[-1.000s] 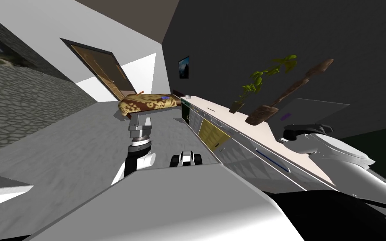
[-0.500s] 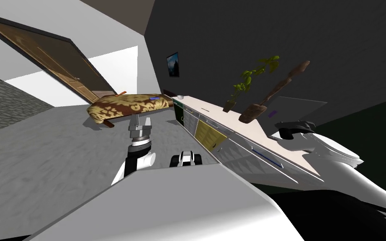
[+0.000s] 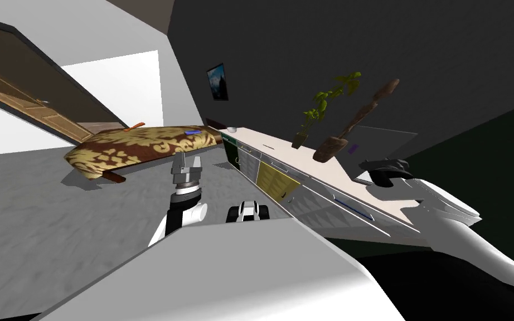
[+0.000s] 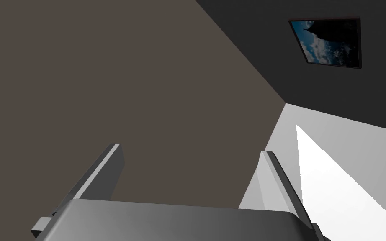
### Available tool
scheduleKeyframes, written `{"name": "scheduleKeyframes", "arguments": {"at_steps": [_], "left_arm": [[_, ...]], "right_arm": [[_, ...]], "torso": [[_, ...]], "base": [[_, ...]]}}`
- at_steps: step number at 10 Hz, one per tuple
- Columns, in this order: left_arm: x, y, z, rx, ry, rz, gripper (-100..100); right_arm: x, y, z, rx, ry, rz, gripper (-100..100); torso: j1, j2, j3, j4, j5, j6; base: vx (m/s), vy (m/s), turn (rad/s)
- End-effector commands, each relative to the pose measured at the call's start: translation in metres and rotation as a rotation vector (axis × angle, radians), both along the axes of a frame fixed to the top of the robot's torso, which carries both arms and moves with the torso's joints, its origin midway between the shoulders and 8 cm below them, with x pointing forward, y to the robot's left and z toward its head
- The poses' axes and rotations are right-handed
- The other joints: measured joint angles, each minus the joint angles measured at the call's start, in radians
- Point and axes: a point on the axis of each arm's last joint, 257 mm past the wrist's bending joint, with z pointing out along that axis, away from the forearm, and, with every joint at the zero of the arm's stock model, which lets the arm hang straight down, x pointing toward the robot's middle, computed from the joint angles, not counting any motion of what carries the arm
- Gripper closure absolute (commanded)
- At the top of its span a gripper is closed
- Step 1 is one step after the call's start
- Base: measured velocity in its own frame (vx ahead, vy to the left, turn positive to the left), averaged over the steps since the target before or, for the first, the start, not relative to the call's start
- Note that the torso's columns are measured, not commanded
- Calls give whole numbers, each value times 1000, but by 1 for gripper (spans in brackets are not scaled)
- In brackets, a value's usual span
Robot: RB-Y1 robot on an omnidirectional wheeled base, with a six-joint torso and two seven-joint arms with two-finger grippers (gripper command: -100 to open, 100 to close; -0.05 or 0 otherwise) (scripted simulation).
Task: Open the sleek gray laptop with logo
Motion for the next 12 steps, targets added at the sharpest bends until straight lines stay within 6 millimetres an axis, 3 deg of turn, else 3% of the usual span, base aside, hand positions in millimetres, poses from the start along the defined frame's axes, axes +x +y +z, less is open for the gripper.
{"name": "scheduleKeyframes", "arguments": {"at_steps": [1,2,3,4,5,10,12], "left_arm": [[0,0,0,0,0,0,0],[0,0,0,0,0,0,0],[0,0,0,0,0,0,0],[0,0,0,0,0,0,0],[0,0,0,0,0,0,0],[0,0,0,0,0,0,0],[0,0,0,0,0,0,0]], "right_arm": [[10,22,-3,-23,21,49,100],[10,22,-3,-26,24,49,100],[13,39,-1,-11,-11,101,100],[21,52,7,-32,-8,128,100],[21,52,7,-48,6,127,100],[28,105,30,-88,-54,256,100],[33,115,35,-120,-42,272,100]], "torso": [[0,2,1,1,1,0],[2,5,2,0,1,-7],[4,5,2,0,2,-10],[7,0,0,1,5,-2],[11,0,-1,1,6,-2],[17,4,1,5,14,-6],[19,6,1,5,16,-12]], "base": [[104,15,-122],[10,0,34],[128,10,-306],[191,43,-364],[108,36,-151],[164,56,-310],[53,21,-42]]}}
